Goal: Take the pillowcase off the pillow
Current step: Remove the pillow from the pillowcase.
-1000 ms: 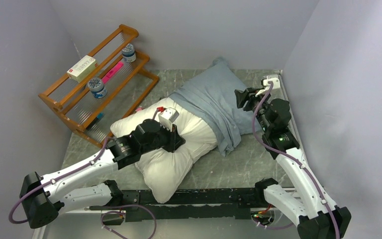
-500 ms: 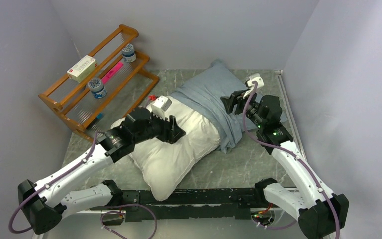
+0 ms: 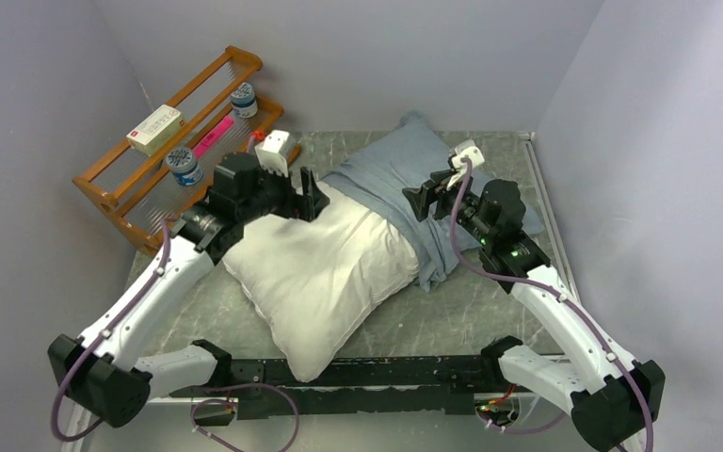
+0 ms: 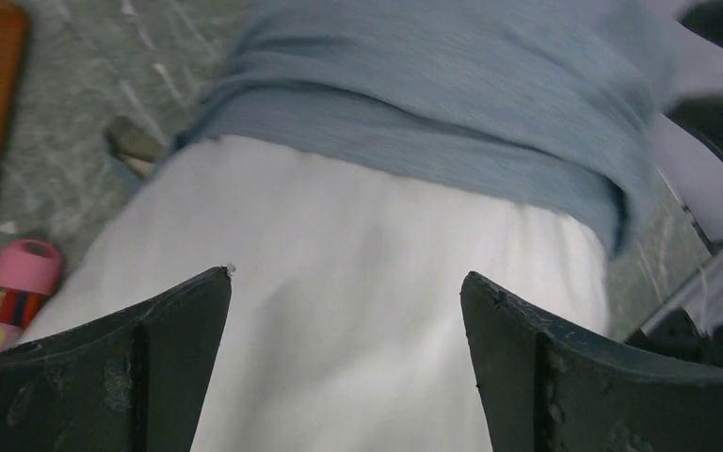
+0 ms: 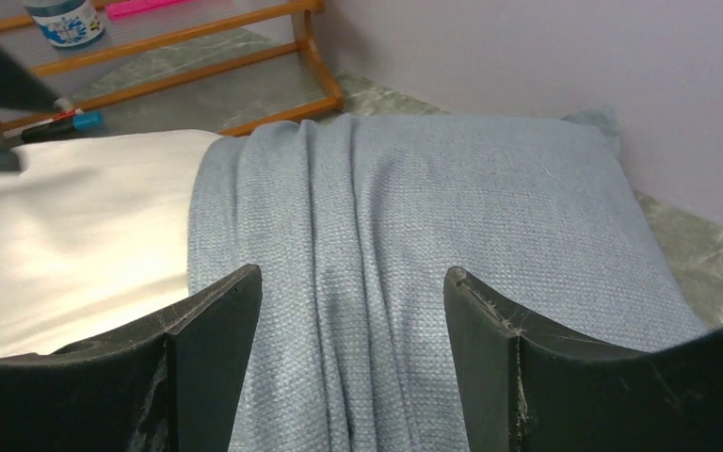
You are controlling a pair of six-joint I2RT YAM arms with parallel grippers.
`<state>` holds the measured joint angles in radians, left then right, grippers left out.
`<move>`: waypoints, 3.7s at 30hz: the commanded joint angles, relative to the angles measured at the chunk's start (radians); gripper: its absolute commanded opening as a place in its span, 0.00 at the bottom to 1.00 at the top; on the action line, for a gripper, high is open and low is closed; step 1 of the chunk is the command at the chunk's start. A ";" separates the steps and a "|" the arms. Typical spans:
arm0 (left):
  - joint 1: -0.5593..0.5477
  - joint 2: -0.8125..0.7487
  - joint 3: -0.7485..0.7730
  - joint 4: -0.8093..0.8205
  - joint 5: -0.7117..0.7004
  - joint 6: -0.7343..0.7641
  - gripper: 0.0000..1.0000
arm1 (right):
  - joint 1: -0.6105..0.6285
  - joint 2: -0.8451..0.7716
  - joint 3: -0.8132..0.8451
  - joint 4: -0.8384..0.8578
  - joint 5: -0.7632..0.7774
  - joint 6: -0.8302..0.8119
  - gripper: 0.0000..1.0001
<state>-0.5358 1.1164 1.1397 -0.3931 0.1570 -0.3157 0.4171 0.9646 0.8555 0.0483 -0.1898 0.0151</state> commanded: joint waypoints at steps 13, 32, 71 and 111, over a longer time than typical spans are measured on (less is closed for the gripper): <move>0.222 0.347 0.102 0.097 0.479 0.071 0.96 | 0.075 0.052 0.084 0.021 0.029 -0.047 0.90; 0.107 0.359 0.022 0.054 0.647 0.133 0.79 | 0.130 0.208 0.241 -0.024 0.067 -0.092 1.00; -0.110 0.084 -0.057 0.073 0.616 0.248 0.05 | 0.145 0.524 0.524 -0.470 0.667 -0.234 0.42; 0.146 -0.007 -0.123 0.050 0.366 0.148 0.05 | -0.181 0.528 0.610 -0.321 0.738 -0.111 0.00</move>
<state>-0.4553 1.1553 1.0138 -0.2180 0.6350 -0.1341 0.3344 1.4963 1.3983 -0.4141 0.3359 -0.0479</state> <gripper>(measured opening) 0.074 0.018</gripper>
